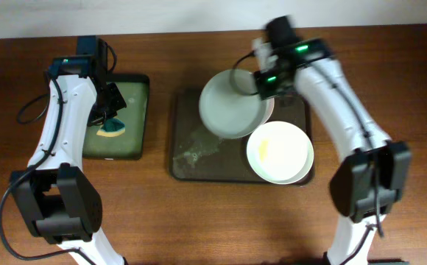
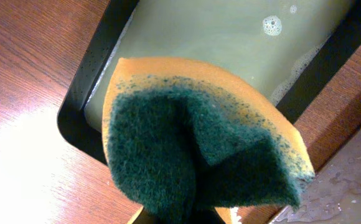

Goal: Clean dirty plates on tray and stack at the side
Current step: 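Place the plate on the table right of the tray with right gripper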

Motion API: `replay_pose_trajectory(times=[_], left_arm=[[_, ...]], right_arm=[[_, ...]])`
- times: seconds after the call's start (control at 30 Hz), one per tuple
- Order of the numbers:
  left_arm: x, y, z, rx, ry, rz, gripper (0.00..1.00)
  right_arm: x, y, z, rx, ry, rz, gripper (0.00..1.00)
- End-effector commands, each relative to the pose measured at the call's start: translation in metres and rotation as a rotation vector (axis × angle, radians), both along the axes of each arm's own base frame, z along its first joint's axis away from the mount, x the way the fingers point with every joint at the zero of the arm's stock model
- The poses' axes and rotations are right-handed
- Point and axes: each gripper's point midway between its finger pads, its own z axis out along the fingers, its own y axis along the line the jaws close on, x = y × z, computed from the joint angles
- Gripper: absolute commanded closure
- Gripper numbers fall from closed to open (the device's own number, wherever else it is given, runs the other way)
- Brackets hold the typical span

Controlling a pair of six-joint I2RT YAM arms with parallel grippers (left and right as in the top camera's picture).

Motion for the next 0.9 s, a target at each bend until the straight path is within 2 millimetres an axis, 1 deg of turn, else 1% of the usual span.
replay_pose_trajectory(times=[0.0,0.03,0.07,0.1,0.13,0.23,0.3,0.33,0.37,0.5,0.6,0.67,0.73,0.77,0.8,0.83,0.87], left_arm=[[-0.002,0.002,0.006,0.006,-0.013,-0.011,1.0],[-0.001,0.002,0.007,0.006,-0.015,-0.012,1.0],[0.0,0.002,0.007,0.006,-0.018,-0.011,1.0],[0.0,0.002,0.007,0.006,-0.02,-0.012,1.0],[0.001,0.002,0.007,0.006,-0.021,-0.012,1.0],[0.0,0.002,0.007,0.006,-0.021,-0.012,1.0],[0.001,0.002,0.007,0.006,-0.021,-0.012,1.0],[0.001,0.002,0.007,0.007,-0.021,-0.012,1.0],[0.001,0.002,0.007,0.007,-0.021,-0.012,1.0],[0.0,0.002,0.007,0.007,-0.021,-0.012,1.0],[0.0,0.002,0.007,0.007,-0.021,-0.012,1.0],[0.0,0.002,0.007,0.007,-0.019,-0.012,1.0],[0.0,0.002,0.007,0.007,-0.019,-0.011,1.0],[0.0,0.002,0.007,0.007,-0.02,-0.011,1.0],[0.0,0.002,0.007,0.007,-0.019,-0.011,1.0],[0.0,0.002,0.007,0.007,-0.019,-0.012,1.0],[0.0,0.002,0.007,0.007,-0.02,-0.011,1.0]], right_arm=[[0.013,-0.055,0.033,0.264,-0.016,-0.13,0.96],[0.016,-0.088,0.03,0.256,-0.021,-0.2,0.96],[0.018,-0.116,0.027,0.255,-0.021,-0.259,0.96],[0.018,-0.135,0.024,0.255,-0.02,-0.3,0.96],[0.018,-0.159,0.018,0.255,-0.016,-0.351,0.96],[0.017,-0.21,0.0,0.248,-0.003,-0.458,0.96],[0.012,-0.245,-0.021,0.211,0.029,-0.537,0.96],[0.009,-0.254,-0.027,0.2,0.041,-0.557,0.96],[0.004,-0.269,-0.04,0.181,0.07,-0.602,0.96],[-0.006,-0.299,-0.081,0.138,0.148,-0.681,0.96],[-0.01,-0.317,-0.103,0.118,0.173,-0.729,0.96],[-0.011,-0.323,-0.107,0.128,0.177,-0.763,0.96],[-0.011,-0.327,-0.108,0.132,0.172,-0.78,0.96],[-0.011,-0.327,-0.108,0.132,0.171,-0.78,0.87],[-0.011,-0.327,-0.108,0.132,0.173,-0.779,0.7],[-0.011,-0.326,-0.108,0.133,0.177,-0.778,0.65],[-0.01,-0.323,-0.107,0.15,0.175,-0.772,0.55]])
